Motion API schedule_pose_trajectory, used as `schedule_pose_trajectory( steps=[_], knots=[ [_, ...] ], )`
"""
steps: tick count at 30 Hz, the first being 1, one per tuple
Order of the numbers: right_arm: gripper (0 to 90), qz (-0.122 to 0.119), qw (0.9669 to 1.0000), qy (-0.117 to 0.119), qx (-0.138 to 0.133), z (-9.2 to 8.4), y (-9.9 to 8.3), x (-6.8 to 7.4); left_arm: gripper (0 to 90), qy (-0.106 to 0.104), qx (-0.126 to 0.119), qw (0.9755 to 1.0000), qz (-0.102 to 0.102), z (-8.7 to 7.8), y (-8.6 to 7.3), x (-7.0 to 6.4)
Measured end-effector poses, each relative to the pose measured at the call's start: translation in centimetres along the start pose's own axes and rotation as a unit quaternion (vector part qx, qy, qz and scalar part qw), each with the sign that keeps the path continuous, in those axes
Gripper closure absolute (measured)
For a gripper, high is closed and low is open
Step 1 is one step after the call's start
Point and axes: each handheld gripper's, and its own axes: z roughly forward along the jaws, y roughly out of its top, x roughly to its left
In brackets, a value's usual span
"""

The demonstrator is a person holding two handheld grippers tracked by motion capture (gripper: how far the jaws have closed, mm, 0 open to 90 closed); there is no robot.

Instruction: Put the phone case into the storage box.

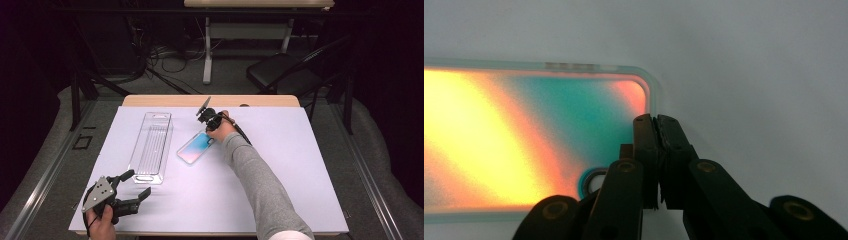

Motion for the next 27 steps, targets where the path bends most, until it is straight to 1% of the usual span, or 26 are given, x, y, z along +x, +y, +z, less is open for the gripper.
schedule_pose_trajectory(
  steps=[4, 11, 15, 17, 25, 26, 27],
  knots=[
    [88.3, -0.009, 1.0000, -0.002, -0.001, 0.01, 0.00, 0.00, 15.9, 0.000, 0.000, 1.0000, 0.000, -0.02, 0.00, 0.00],
    [88.5, -0.008, 1.0000, 0.000, -0.001, -0.02, -0.01, 0.00, 15.9, 0.001, -0.001, 1.0000, -0.002, 0.01, -0.02, 0.00],
    [88.5, -0.014, 0.9999, 0.001, -0.003, -0.03, 0.00, -0.07, 15.9, 0.001, -0.001, 1.0000, -0.002, 0.02, -0.01, 0.00],
    [88.5, -0.011, 0.9999, 0.001, 0.001, -0.12, 0.02, -0.01, 15.9, 0.001, -0.001, 1.0000, -0.003, 0.02, -0.02, 0.00],
    [88.6, -0.016, 0.9999, 0.004, -0.005, -0.32, 0.07, -0.05, 15.9, 0.001, -0.001, 1.0000, -0.003, -0.05, 0.00, 0.05],
    [88.6, -0.010, 0.9999, 0.005, -0.008, -0.38, 0.07, -0.02, 15.9, 0.001, -0.001, 1.0000, -0.003, -0.05, 0.00, 0.05],
    [88.6, -0.010, 0.9999, 0.005, -0.009, -0.43, 0.07, -0.05, 15.9, 0.001, 0.000, 1.0000, -0.003, -0.04, 0.00, 0.05]
  ],
)
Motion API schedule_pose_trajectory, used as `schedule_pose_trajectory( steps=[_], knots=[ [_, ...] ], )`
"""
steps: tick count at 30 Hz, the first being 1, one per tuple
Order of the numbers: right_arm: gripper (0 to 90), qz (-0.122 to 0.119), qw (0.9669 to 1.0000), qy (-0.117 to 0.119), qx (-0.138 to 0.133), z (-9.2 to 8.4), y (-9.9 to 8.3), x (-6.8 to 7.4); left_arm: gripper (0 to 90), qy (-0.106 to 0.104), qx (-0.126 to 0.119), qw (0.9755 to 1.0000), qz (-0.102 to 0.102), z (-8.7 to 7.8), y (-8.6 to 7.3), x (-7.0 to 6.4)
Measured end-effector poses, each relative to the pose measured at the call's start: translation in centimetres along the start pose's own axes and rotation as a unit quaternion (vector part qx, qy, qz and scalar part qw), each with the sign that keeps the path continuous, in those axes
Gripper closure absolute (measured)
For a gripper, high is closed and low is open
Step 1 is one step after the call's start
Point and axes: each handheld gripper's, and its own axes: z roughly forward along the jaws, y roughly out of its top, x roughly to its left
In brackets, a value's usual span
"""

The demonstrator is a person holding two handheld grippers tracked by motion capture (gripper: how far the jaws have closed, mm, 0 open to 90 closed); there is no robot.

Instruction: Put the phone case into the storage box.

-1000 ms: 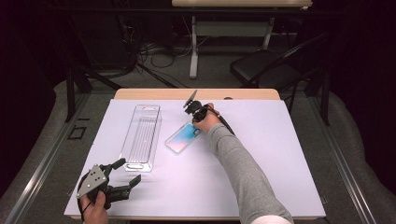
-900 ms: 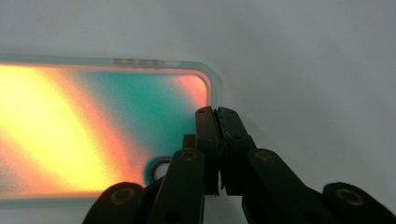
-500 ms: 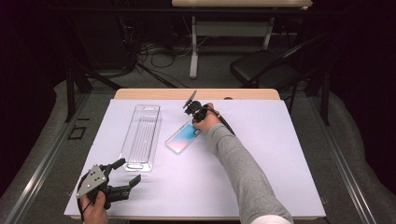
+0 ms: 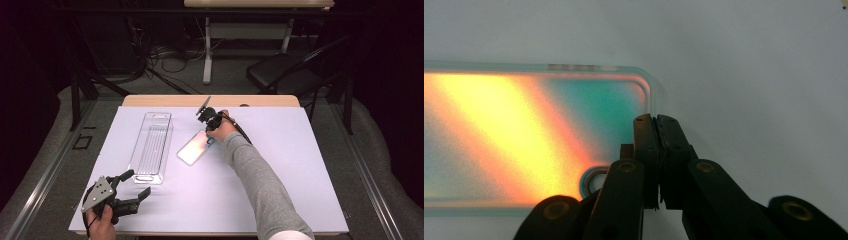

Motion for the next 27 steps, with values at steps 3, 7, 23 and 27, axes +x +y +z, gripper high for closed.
schedule_pose_trajectory(
  steps=[3, 7, 23, 27],
  knots=[
    [88.6, 0.002, 1.0000, 0.001, -0.003, -0.2, 0.0, -0.1, 15.9, -0.001, 0.001, 1.0000, 0.000, 0.0, 0.0, 0.0],
    [88.6, 0.001, 1.0000, 0.004, -0.005, -0.6, -0.1, -0.3, 15.8, -0.005, -0.001, 1.0000, -0.002, 0.0, 0.0, 0.0],
    [88.7, -0.016, 0.9994, 0.001, -0.030, -2.6, 0.1, 0.5, 15.9, 0.003, 0.003, 1.0000, -0.005, 0.0, 0.2, 0.0],
    [88.6, -0.025, 0.9988, 0.000, -0.042, -3.3, -0.1, 0.8, 15.9, 0.004, 0.007, 1.0000, -0.002, 0.0, 0.2, -0.1]
  ],
)
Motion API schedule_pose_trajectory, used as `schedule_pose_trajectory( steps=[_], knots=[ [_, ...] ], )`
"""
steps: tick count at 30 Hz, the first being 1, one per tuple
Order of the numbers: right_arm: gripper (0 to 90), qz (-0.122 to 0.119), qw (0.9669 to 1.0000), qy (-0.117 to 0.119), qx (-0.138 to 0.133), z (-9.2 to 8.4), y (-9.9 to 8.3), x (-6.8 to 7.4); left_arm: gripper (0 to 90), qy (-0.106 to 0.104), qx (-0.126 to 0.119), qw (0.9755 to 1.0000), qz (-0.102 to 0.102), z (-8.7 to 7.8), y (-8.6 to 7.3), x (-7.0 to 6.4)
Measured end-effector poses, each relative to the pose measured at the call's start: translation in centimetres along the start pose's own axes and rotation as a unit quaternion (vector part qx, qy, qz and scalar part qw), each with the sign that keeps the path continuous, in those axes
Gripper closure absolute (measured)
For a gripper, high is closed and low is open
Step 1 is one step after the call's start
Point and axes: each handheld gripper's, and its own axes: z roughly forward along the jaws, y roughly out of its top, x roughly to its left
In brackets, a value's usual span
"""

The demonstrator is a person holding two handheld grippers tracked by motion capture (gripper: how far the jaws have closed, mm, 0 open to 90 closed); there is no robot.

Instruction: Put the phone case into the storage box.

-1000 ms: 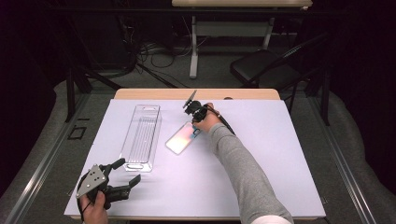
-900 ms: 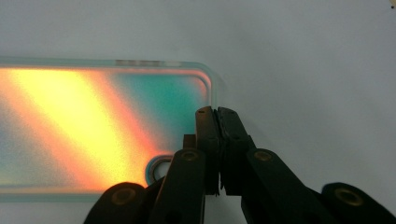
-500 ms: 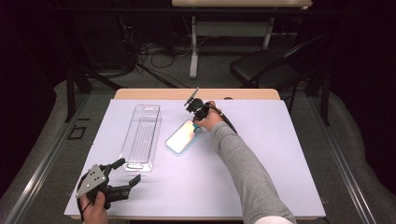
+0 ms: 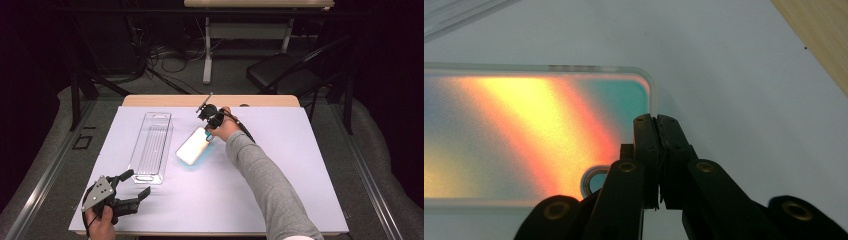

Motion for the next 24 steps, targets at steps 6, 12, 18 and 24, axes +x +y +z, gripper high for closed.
schedule_pose_trajectory(
  steps=[6, 12, 18, 24],
  knots=[
    [88.7, 0.005, 0.9997, -0.003, -0.022, -1.8, -0.5, 0.2, 15.9, -0.001, -0.002, 1.0000, -0.001, 0.0, 0.1, -0.1],
    [88.6, -0.006, 0.9991, -0.005, -0.042, -3.5, -1.3, 0.5, 15.9, -0.001, 0.000, 1.0000, -0.003, 0.0, 0.2, -0.1],
    [88.7, -0.009, 0.9980, -0.010, -0.061, -5.3, -2.3, 0.8, 15.9, -0.001, 0.003, 1.0000, -0.002, 0.1, 0.3, -0.3],
    [88.6, -0.010, 0.9969, -0.013, -0.076, -6.7, -2.9, 0.9, 15.9, -0.013, 0.012, 0.9998, 0.009, 0.2, 0.6, -0.5]
  ],
)
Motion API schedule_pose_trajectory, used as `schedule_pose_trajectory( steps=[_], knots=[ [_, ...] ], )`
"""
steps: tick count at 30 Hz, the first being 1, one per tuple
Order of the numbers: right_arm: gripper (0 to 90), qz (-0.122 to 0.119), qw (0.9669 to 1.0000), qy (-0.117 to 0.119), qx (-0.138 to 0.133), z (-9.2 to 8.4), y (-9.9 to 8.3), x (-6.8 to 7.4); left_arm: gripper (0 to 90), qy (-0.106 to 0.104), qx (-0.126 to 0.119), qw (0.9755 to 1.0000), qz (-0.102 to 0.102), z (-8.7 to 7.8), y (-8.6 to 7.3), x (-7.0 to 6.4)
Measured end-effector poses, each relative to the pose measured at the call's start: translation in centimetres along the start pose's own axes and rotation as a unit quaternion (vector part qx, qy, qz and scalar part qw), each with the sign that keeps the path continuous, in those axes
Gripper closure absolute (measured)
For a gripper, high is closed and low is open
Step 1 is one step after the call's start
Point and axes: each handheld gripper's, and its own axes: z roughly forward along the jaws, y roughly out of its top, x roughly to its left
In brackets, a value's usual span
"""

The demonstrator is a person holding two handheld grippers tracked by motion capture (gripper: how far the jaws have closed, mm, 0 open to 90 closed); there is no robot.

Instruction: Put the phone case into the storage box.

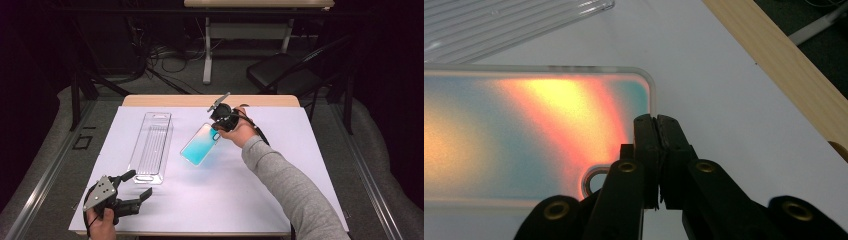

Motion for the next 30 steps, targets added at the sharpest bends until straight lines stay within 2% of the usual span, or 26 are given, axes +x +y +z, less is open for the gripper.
schedule_pose_trajectory(
  steps=[5, 10, 20, 24, 30],
  knots=[
    [88.6, -0.005, 0.9999, -0.004, -0.010, -1.0, -0.2, 0.4, 15.9, 0.000, 0.005, 1.0000, 0.007, -0.2, 0.2, -0.1],
    [88.6, -0.015, 0.9997, -0.008, -0.018, -1.8, -0.2, 0.6, 15.9, -0.001, 0.000, 1.0000, -0.010, -0.3, 0.3, 0.0],
    [88.6, -0.030, 0.9987, -0.016, -0.039, -3.2, -0.6, 1.7, 15.9, -0.005, 0.003, 0.9999, -0.016, -0.3, 0.3, 0.0],
    [88.6, -0.035, 0.9981, -0.022, -0.046, -3.8, -1.0, 2.1, 15.9, 0.004, 0.005, 0.9998, -0.017, -0.3, 0.5, 0.0],
    [88.6, -0.041, 0.9962, -0.032, -0.070, -4.9, -1.6, 2.5, 15.9, 0.003, 0.005, 0.9999, -0.015, -0.3, 0.6, 0.0]
  ],
)
